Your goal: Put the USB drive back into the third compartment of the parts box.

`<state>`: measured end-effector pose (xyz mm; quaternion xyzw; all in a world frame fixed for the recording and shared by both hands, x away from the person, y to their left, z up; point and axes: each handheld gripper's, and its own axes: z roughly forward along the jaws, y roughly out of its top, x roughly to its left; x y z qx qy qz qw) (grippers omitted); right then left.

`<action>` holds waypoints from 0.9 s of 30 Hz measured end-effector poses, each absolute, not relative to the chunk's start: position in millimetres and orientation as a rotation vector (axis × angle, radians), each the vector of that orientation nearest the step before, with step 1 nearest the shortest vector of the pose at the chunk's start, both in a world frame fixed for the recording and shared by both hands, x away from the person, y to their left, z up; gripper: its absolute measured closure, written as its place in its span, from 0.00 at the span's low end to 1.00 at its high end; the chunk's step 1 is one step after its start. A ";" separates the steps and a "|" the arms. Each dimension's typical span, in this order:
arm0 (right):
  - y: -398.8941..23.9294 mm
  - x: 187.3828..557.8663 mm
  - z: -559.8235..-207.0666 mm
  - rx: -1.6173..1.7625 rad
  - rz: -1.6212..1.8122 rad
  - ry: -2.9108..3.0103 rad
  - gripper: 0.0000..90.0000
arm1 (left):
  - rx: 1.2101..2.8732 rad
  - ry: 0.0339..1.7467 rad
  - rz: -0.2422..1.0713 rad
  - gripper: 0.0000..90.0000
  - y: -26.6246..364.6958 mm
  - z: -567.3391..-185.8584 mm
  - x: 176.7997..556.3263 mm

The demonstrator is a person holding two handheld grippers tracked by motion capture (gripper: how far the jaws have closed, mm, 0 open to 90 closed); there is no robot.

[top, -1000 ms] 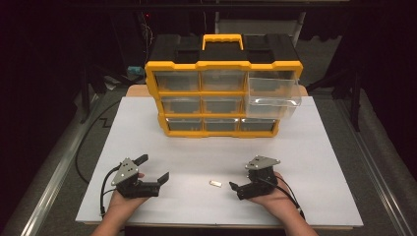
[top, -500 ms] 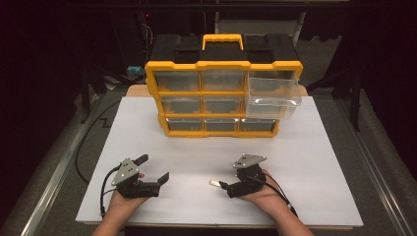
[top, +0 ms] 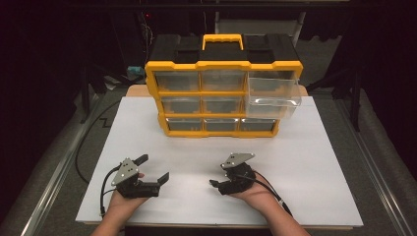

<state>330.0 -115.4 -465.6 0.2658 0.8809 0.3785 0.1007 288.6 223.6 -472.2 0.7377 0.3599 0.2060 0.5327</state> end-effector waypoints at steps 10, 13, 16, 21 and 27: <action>-114.8 325.4 -463.6 0.717 1.147 2.645 0.67 | 1.759 0.855 0.492 0.00 223.3 -472.0 288.8; -113.2 324.6 -465.8 0.710 1.123 2.674 0.70 | 1.758 0.853 0.491 0.00 223.1 -471.8 288.9; -112.1 324.4 -467.8 0.692 1.104 2.687 0.72 | 1.757 0.852 0.491 0.00 223.2 -471.7 289.0; -111.1 323.4 -468.9 0.677 1.084 2.691 0.74 | 1.758 0.852 0.491 0.00 223.2 -471.6 289.1; -110.3 321.2 -469.7 0.637 1.063 2.690 0.77 | 1.759 0.853 0.494 0.00 223.3 -471.7 289.1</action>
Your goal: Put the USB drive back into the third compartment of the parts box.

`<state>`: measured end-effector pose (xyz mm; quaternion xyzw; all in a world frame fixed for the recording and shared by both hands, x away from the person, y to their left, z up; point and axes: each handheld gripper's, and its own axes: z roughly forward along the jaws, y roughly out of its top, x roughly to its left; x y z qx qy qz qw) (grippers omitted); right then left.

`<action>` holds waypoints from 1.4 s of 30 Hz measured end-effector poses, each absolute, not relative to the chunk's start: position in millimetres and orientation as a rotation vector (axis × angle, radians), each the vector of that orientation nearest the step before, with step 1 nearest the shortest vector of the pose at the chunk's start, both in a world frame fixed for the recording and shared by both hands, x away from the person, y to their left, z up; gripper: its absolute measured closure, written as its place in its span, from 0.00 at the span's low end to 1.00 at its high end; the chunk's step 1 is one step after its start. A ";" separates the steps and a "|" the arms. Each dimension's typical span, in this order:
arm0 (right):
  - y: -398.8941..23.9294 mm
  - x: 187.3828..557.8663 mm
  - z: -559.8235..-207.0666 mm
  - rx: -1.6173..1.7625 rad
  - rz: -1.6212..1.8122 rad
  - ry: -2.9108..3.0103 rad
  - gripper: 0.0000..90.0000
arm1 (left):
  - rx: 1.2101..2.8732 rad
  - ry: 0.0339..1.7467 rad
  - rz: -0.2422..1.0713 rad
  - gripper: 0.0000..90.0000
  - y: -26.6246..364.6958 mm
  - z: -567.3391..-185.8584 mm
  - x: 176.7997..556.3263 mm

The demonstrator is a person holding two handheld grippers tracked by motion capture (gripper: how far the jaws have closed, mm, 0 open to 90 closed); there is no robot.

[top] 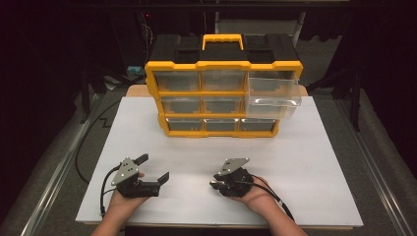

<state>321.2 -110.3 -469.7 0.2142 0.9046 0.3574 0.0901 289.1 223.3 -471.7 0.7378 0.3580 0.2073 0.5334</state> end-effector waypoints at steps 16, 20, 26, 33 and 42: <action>-111.6 324.3 -473.2 0.633 1.104 2.700 0.88 | 1.760 0.853 0.494 0.00 222.3 -472.1 288.7; -111.6 323.7 -473.2 0.642 1.098 2.699 0.88 | 1.762 0.852 0.493 0.00 222.5 -472.1 288.9; -111.4 323.5 -473.1 0.620 1.103 2.693 0.89 | 1.756 0.850 0.491 0.00 222.8 -471.8 289.0; -110.9 322.9 -471.5 0.613 1.096 2.692 0.89 | 1.750 0.848 0.486 0.00 223.4 -471.7 289.3; -118.0 321.0 -464.6 0.593 1.119 2.672 0.89 | 1.744 0.852 0.486 0.00 223.8 -471.1 289.2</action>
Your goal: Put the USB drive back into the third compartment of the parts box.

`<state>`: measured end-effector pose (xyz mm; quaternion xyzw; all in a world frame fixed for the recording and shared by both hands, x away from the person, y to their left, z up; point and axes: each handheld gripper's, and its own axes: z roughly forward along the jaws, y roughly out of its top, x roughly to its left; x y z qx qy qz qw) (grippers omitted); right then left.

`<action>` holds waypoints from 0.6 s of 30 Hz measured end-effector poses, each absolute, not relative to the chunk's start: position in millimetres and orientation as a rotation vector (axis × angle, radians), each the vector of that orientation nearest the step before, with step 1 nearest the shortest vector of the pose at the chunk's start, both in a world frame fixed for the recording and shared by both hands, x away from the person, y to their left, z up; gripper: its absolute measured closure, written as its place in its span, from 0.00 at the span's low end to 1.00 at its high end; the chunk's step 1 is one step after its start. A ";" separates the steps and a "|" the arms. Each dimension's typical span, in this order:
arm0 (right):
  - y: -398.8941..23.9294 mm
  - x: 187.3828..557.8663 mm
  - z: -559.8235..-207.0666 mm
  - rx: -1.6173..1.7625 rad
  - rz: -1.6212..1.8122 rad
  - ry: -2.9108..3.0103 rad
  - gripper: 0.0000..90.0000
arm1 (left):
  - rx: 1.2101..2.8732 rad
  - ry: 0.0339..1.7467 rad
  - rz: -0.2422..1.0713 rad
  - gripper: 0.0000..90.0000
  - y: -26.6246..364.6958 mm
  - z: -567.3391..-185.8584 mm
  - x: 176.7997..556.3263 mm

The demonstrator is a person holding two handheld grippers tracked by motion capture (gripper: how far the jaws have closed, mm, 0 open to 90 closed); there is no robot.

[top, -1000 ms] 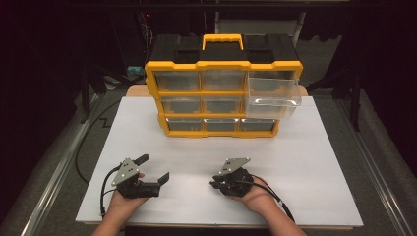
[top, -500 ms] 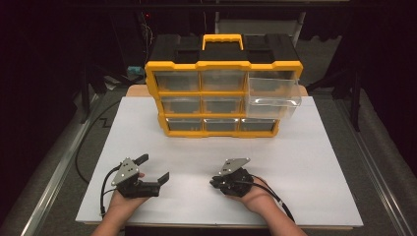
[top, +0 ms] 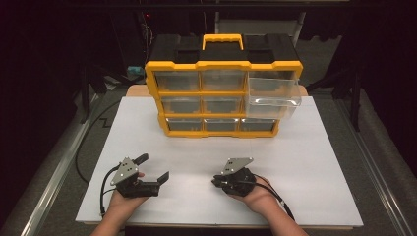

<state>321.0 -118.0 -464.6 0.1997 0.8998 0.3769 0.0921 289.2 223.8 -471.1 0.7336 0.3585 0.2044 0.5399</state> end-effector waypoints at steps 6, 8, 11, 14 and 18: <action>-129.2 319.8 -459.1 0.620 1.123 2.641 0.89 | 1.741 0.848 0.485 0.01 224.1 -470.9 289.0; -134.0 320.0 -457.6 0.633 1.119 2.629 0.89 | 1.740 0.849 0.484 0.01 224.1 -470.8 289.2; -138.4 319.9 -456.4 0.640 1.118 2.625 0.89 | 1.739 0.850 0.483 0.01 223.6 -471.0 289.4; -142.1 320.2 -455.6 0.635 1.110 2.624 0.88 | 1.740 0.848 0.484 0.01 223.1 -471.1 289.6; -146.7 320.6 -454.6 0.647 1.105 2.619 0.88 | 1.740 0.845 0.481 0.01 222.8 -471.2 289.8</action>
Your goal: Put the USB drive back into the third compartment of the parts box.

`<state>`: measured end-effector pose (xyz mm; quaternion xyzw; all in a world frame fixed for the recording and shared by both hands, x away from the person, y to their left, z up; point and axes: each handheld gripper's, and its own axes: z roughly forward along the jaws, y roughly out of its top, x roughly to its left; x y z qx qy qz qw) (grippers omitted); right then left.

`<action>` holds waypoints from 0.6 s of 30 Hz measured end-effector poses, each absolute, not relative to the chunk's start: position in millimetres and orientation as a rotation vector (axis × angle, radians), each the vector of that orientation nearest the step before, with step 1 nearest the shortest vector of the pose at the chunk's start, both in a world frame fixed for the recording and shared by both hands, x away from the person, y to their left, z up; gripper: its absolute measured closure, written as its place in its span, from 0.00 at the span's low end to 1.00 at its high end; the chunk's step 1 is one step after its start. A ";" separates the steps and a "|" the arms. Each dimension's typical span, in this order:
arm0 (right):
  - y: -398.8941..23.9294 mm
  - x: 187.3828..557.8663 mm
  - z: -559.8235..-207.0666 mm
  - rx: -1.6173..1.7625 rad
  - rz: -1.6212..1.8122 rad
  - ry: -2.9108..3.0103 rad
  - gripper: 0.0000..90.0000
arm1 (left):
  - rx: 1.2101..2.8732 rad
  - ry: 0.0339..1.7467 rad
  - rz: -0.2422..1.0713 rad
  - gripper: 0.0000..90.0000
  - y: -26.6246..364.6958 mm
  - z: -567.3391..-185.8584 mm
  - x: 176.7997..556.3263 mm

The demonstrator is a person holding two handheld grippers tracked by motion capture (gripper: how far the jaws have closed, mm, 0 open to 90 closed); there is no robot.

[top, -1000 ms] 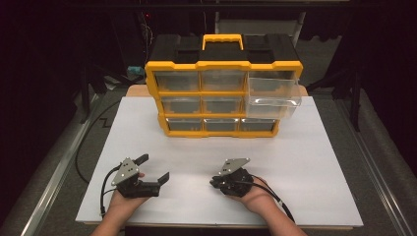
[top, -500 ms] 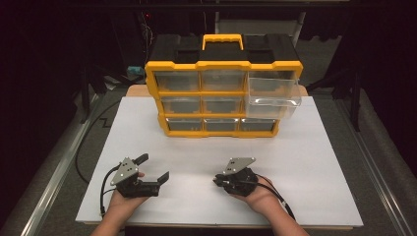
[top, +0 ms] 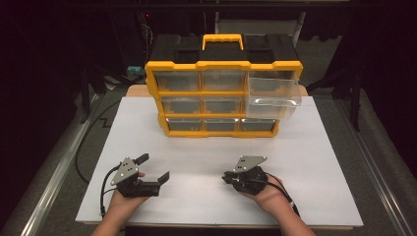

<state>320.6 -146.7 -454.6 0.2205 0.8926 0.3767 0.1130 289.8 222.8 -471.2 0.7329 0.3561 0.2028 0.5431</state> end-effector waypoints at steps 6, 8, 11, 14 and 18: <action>-158.0 323.6 -452.9 0.680 1.093 2.604 0.88 | 1.738 0.844 0.481 0.01 222.6 -471.3 289.8; -162.5 324.3 -452.3 0.695 1.089 2.596 0.88 | 1.737 0.844 0.482 0.01 222.6 -471.2 289.7; -169.5 325.5 -450.9 0.717 1.089 2.586 0.88 | 1.735 0.844 0.483 0.01 222.6 -471.1 289.6; -175.8 327.2 -450.8 0.732 1.085 2.577 0.88 | 1.737 0.842 0.484 0.00 222.8 -470.9 289.5; -181.9 328.4 -450.3 0.753 1.085 2.571 0.88 | 1.737 0.841 0.482 0.01 223.4 -470.7 289.5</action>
